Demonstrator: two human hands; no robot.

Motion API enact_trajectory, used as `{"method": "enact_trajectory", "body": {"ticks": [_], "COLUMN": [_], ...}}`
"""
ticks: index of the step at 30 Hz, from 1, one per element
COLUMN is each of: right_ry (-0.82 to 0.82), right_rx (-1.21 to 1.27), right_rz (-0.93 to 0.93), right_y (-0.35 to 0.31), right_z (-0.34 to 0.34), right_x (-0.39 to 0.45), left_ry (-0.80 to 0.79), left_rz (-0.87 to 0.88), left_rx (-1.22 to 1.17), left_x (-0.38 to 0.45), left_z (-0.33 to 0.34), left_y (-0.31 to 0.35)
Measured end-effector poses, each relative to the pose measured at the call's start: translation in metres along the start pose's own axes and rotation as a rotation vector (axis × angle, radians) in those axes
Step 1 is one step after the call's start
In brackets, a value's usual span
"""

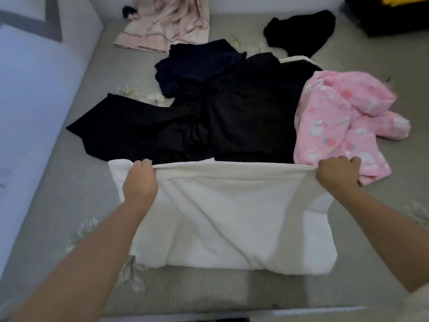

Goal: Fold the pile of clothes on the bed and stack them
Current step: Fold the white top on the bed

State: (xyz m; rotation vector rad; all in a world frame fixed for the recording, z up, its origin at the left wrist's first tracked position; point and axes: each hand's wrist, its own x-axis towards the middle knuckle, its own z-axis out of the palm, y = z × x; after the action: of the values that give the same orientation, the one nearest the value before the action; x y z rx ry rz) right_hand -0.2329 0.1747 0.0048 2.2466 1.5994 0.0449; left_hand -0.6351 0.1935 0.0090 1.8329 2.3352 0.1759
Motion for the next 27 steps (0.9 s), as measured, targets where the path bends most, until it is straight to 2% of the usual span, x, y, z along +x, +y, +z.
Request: {"method": "enact_trajectory", "body": {"ticks": [2,4,6,8,10,13,18,22,24,27], "right_ry": [-0.051,-0.044,-0.030,-0.042,-0.120,-0.163,-0.243,-0.376,-0.392,-0.395], "right_rx": [-0.017,0.004,0.081,0.183,0.293,0.376,0.449,0.479,0.497,0.500], "right_rz": [0.051,0.118,0.224,0.280,0.290,0.283,0.555,0.800,0.885,0.897], "right_y": [-0.005,-0.008,-0.012,-0.021,-0.032,-0.041,-0.039,-0.041,-0.043,-0.041], "right_z": [0.007,0.029,0.053,0.078,0.104,0.142,0.170,0.177,0.177,0.172], "right_x": [0.026,0.052,0.067,0.069,0.054,0.011,-0.061,-0.097,-0.103,-0.101], "left_ry": [0.055,0.078,-0.008,-0.160,-0.258,-0.266,-0.170,-0.167,-0.149,-0.155], "left_rz": [0.056,0.058,0.038,0.085,0.150,0.177,-0.061,-0.484,-0.539,-0.552], "left_rx": [-0.070,-0.252,-0.365,-0.286,-0.159,-0.043,-0.102,-0.205,-0.207,-0.237], "left_x": [0.028,0.054,0.074,0.077,0.060,0.020,-0.043,-0.071,-0.077,-0.076], "left_z": [0.019,0.046,0.079,0.115,0.143,0.162,0.158,0.151,0.149,0.139], "left_y": [0.013,0.027,0.038,0.039,0.023,-0.017,-0.065,-0.082,-0.087,-0.090]}}
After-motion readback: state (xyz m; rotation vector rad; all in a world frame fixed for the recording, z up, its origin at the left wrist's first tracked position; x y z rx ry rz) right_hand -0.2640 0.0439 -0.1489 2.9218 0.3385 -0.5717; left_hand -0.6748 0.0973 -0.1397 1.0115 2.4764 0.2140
